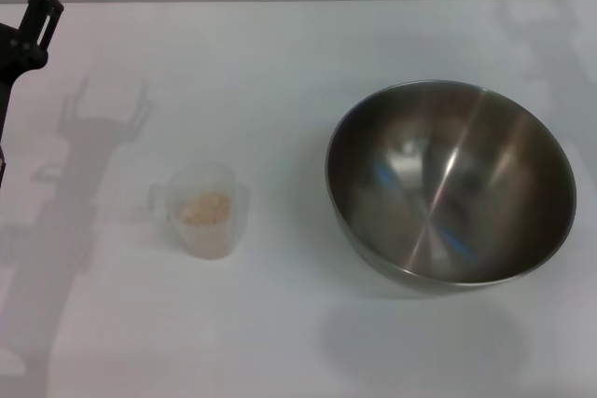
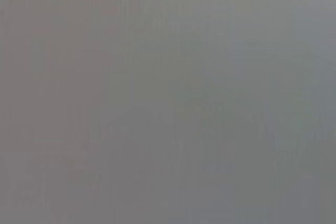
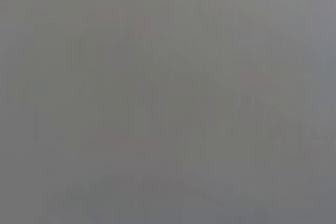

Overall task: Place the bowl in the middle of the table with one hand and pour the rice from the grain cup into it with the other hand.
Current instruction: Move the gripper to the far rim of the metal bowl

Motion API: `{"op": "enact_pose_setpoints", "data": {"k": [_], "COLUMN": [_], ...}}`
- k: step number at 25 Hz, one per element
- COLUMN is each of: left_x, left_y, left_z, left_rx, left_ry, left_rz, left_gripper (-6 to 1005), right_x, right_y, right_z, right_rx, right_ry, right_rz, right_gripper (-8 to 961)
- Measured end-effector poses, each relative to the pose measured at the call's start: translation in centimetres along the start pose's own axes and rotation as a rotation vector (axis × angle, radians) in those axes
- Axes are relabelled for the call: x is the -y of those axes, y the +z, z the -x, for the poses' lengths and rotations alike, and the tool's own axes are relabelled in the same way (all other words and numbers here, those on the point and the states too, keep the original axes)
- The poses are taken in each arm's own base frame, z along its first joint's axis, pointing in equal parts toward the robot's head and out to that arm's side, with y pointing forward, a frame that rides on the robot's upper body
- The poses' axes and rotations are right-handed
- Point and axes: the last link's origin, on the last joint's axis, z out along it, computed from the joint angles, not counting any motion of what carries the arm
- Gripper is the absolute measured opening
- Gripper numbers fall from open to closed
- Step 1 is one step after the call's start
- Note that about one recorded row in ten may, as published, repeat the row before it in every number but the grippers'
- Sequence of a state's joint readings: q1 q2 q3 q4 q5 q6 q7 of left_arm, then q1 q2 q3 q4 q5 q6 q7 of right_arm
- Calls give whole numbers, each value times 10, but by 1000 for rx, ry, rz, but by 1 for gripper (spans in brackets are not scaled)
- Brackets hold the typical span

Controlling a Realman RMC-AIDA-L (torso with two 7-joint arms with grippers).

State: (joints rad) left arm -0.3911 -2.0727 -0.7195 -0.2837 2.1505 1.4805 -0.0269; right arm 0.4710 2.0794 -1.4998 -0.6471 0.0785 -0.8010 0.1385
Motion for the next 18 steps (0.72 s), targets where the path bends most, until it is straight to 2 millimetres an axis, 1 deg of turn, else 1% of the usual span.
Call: {"op": "enact_pose_setpoints", "data": {"k": [1, 2, 3, 6, 7, 8, 9, 10, 11, 12, 13, 14, 15, 18], "left_x": [0, 0, 0, 0, 0, 0, 1, 2, 3, 4, 4, 7, 8, 13], "left_y": [0, 0, 0, 0, 0, 0, 0, 1, 1, 1, 1, 2, 2, 3], "left_z": [0, 0, 0, -1, -2, -2, -2, -2, -2, -2, -2, -2, -2, -3], "left_rx": [0, 0, 0, -7, -11, -11, -12, -13, -13, -13, -13, -14, -15, -20], "left_ry": [0, 0, 0, -1, -1, -1, -1, -1, -1, -1, -1, -3, -2, 5], "left_rz": [0, 0, 0, 0, -4, -4, -8, -15, -21, -29, -29, -44, -48, -70], "left_gripper": [836, 836, 835, 835, 834, 834, 834, 834, 834, 833, 833, 833, 833, 832], "right_x": [0, -8, -8, -24, -34, -34, -47, -47, -50, -56, -56, -57, -57, -54], "right_y": [0, 7, 7, 12, 12, 12, 11, 11, 11, 8, 8, 4, 4, -3], "right_z": [0, 6, 6, 18, 29, 29, 44, 44, 50, 64, 64, 76, 76, 95], "right_rx": [0, -60, -60, -187, -259, -259, -344, -344, -389, -502, -502, -588, -588, -726], "right_ry": [0, 36, 36, 66, 67, 67, 56, 56, 51, 47, 47, 38, 38, 41], "right_rz": [0, 19, 19, 39, 53, 53, 66, 66, 68, 65, 65, 61, 61, 77], "right_gripper": [739, 739, 739, 739, 739, 739, 739, 739, 739, 739, 739, 739, 739, 740]}}
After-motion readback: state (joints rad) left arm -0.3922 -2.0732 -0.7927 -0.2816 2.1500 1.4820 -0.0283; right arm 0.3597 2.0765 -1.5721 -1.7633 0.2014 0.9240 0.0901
